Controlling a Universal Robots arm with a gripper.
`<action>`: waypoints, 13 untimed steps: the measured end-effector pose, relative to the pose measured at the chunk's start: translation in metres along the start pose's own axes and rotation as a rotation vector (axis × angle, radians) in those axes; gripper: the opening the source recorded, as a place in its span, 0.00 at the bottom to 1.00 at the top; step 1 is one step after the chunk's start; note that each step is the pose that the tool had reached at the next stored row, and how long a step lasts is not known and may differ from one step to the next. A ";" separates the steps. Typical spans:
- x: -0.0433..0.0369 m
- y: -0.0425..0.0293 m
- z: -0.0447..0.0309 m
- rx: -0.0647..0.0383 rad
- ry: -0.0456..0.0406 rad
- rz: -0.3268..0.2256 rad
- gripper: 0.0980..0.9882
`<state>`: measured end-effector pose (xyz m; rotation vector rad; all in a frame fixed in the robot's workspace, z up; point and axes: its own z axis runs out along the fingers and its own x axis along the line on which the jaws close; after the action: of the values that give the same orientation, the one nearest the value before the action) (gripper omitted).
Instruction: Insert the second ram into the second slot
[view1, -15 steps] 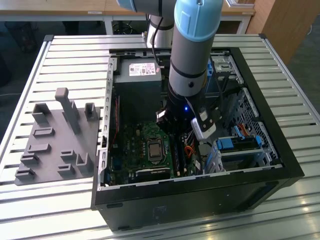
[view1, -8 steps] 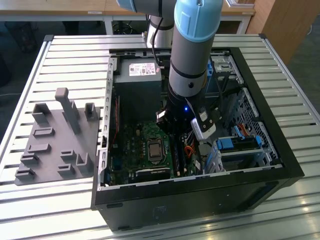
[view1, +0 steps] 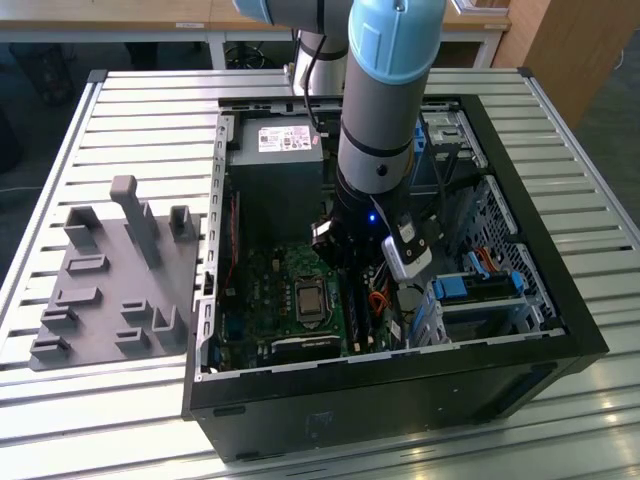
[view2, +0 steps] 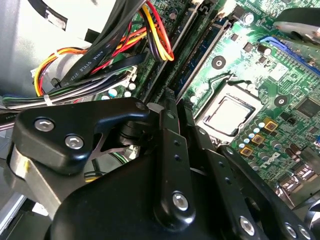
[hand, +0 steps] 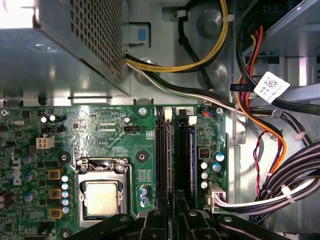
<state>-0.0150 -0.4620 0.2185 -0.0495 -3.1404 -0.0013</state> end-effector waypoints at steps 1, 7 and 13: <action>0.0000 0.0000 -0.0006 0.000 0.0001 0.000 0.12; 0.0000 0.0000 -0.0100 0.000 0.0000 0.000 0.12; -0.0002 0.0000 -0.0151 0.000 -0.0001 0.000 0.01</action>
<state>-0.0148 -0.4621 0.2336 -0.0496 -3.1405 -0.0015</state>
